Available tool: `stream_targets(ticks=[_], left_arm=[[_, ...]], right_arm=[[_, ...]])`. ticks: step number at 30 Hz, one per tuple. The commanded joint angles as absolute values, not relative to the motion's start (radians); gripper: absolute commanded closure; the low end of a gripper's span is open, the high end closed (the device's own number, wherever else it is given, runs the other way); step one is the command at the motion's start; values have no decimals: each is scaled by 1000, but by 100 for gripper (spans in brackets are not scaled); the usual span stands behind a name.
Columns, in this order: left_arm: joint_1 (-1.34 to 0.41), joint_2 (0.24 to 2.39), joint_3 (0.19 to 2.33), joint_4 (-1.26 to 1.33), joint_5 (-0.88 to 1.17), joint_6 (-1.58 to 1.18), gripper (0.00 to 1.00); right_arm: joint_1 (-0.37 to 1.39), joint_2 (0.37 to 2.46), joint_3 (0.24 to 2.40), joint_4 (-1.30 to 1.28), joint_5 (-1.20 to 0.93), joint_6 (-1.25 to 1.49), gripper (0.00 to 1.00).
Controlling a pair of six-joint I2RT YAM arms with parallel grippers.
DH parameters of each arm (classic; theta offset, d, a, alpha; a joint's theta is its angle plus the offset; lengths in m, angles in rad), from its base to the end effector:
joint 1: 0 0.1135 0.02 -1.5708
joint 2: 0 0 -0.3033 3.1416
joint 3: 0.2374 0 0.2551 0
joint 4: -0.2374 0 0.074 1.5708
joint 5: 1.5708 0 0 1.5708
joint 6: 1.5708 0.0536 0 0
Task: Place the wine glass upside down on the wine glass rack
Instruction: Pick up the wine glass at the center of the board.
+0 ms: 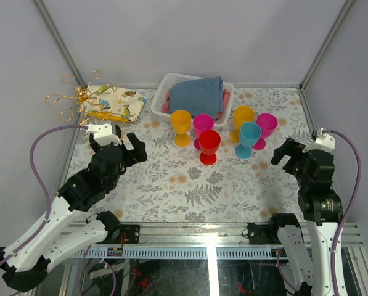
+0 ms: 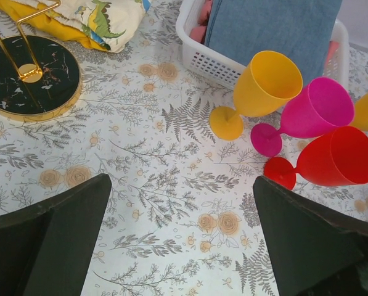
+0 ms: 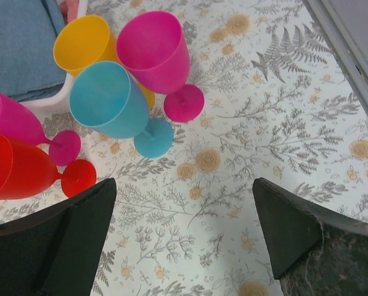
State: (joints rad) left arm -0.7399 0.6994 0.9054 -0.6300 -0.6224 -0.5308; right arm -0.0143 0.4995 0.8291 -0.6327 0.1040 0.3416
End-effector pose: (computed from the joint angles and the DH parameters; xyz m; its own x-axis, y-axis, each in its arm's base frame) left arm 0.1137 -0.0615 0.3698 -0.3407 -0.2459 -0.9075 -0.0198 0.9669 -0.2545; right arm 0.0904 -0.0069 0.3578 -0.2432 0.3367 -0.9096 0.2067 0.9343 0.2905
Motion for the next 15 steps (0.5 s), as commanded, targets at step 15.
stream_targets(ticks=[15], left_arm=[[-752,743,928,-658,-561,-579,0]], right_arm=[[-28,615,1088,-850,88,287,0]])
